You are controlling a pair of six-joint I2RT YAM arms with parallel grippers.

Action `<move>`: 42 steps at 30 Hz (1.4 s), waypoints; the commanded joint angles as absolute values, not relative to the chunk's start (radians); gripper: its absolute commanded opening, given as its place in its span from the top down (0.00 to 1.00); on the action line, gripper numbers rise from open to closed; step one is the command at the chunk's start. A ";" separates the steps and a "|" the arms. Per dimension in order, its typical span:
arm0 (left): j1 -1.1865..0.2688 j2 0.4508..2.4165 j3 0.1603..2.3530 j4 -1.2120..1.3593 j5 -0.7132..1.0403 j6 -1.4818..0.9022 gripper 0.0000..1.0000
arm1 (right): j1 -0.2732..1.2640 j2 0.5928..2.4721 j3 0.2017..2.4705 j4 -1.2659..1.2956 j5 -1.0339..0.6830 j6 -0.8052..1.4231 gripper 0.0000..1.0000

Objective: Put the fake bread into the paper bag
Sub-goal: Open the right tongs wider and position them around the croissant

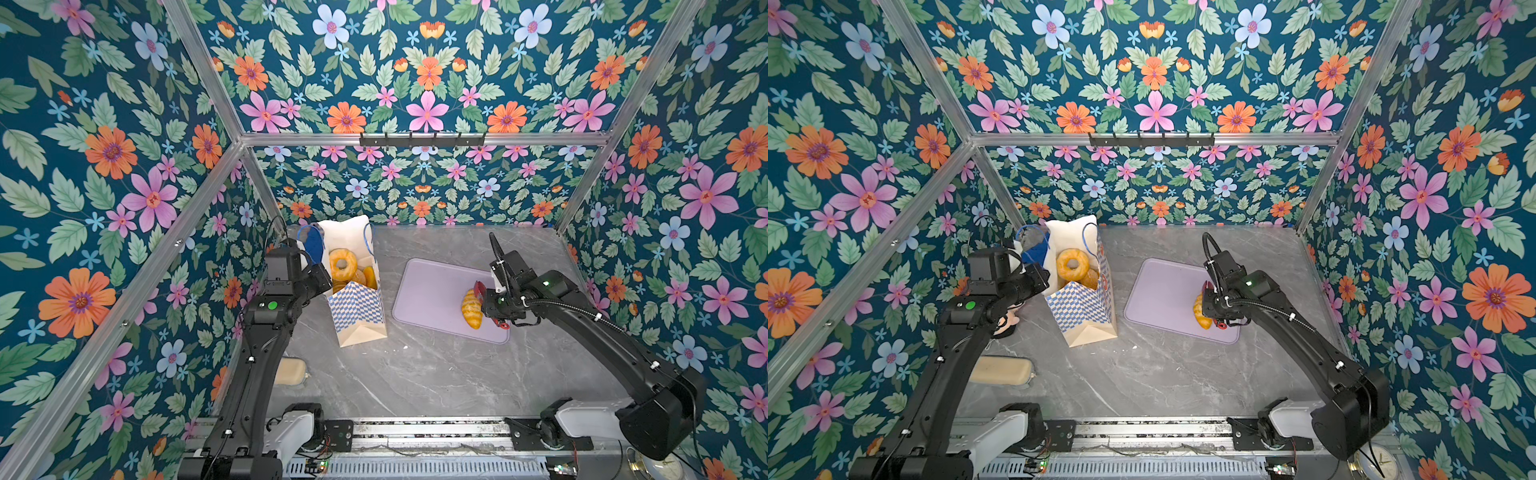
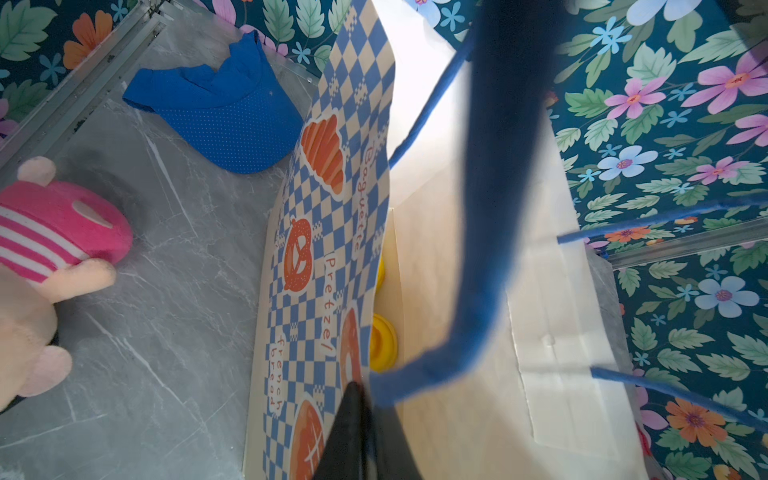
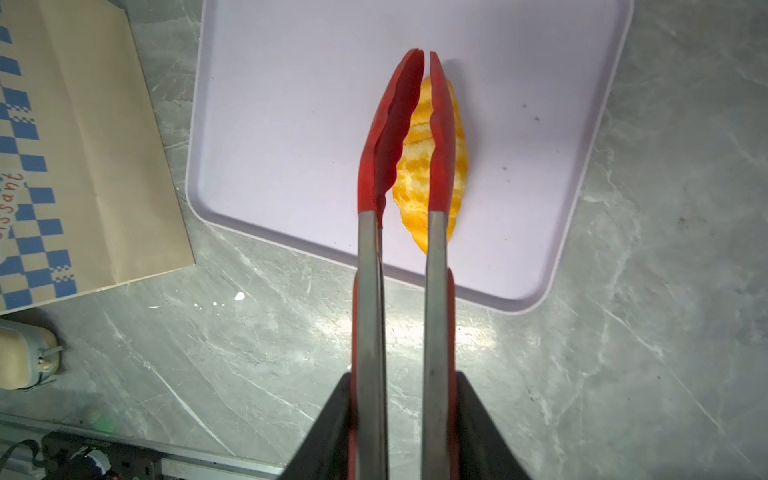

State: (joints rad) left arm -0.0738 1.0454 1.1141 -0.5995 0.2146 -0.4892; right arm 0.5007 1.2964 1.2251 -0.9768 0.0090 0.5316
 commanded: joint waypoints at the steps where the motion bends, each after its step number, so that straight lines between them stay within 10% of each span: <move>1: -0.075 1.038 1.127 -0.610 0.222 -0.476 0.87 | 0.502 1.266 1.205 -1.027 0.033 0.555 0.63; 42: -0.074 1.029 1.104 -0.609 0.217 -0.473 0.80 | 0.502 1.282 1.166 -1.005 -0.059 0.556 0.45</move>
